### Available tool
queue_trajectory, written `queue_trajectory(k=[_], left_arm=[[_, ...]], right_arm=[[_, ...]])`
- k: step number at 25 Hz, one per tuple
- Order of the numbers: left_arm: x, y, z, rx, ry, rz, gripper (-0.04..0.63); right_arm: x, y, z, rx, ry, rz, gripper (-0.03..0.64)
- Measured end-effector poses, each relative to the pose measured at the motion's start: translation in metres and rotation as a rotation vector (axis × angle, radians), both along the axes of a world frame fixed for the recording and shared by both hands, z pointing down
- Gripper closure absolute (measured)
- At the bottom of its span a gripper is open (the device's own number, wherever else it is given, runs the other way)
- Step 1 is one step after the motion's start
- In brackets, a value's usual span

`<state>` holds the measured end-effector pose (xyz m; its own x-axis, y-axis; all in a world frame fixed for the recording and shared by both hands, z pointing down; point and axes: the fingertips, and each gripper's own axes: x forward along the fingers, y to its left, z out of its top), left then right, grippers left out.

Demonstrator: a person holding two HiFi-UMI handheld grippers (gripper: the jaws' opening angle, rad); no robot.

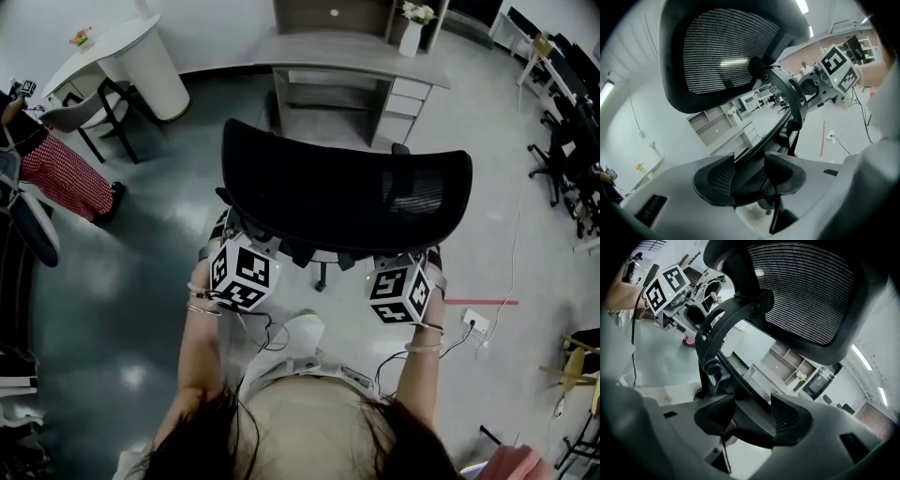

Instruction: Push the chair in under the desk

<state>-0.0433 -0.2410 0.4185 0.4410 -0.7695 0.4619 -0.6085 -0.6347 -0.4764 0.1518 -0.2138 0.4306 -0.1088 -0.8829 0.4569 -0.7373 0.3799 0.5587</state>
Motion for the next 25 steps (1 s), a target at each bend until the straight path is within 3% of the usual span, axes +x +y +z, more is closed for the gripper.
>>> queue_trajectory(k=[25], left_arm=[[-0.011,-0.053,-0.005,0.016,0.042,0.047,0.394]], right_arm=[[-0.012,-0.049,-0.002,-0.011,-0.013,0.052,0.383]])
